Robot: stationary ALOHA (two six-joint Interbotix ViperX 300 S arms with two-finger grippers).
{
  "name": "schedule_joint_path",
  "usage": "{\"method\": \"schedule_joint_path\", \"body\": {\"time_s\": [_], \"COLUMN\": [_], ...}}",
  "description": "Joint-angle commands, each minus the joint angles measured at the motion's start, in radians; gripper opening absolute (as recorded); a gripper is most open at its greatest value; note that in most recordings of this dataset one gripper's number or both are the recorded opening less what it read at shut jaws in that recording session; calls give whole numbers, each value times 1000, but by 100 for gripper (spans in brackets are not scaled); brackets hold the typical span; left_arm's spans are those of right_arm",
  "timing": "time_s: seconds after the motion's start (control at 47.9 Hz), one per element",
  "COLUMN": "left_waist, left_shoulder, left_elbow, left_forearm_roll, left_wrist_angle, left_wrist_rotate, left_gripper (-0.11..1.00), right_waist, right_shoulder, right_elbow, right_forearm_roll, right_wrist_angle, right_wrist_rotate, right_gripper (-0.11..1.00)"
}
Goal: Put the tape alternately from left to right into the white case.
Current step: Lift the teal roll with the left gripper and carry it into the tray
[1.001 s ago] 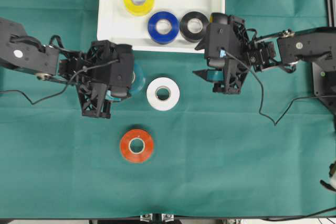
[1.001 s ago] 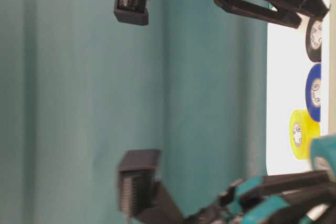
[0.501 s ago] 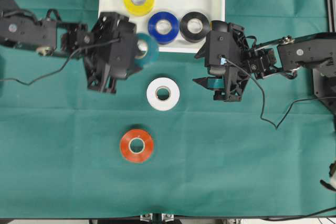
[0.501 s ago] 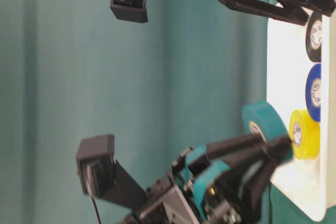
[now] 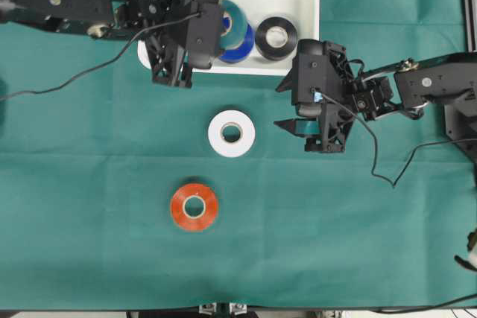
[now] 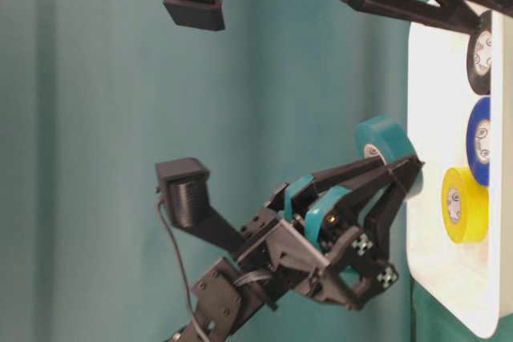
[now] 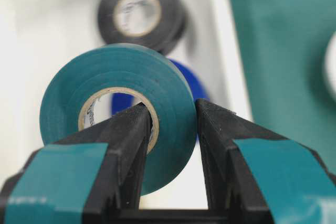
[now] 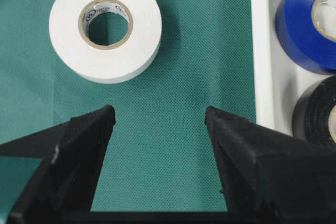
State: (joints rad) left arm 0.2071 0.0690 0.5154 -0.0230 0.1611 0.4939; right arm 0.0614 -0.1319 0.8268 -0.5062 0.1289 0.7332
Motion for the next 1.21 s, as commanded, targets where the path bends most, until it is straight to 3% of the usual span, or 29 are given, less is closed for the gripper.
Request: {"method": "schedule_joint_path", "body": {"time_s": [0.0,0.542,1.064,1.189], "left_waist": [29,137,144,144], "left_shoulder": [-2,112,192,184], "left_elbow": [-31,-57,-87,-83], "left_forearm_roll": [3,2,2,2], "left_wrist_angle": [-37,-146,-166,-166], "left_wrist_rotate": [17,115,163,160], "left_gripper": [-3,-3,-3,8], "right_waist": [9,12,12,12], "right_shoulder": [-6,11,15,15], "right_elbow": [-9,-9,-12,-12], "right_forearm_roll": [2,2,2,2], "right_wrist_angle": [-8,-77,-75,-77], "right_wrist_rotate": [2,2,2,3], "right_gripper": [76,76,76,76]}}
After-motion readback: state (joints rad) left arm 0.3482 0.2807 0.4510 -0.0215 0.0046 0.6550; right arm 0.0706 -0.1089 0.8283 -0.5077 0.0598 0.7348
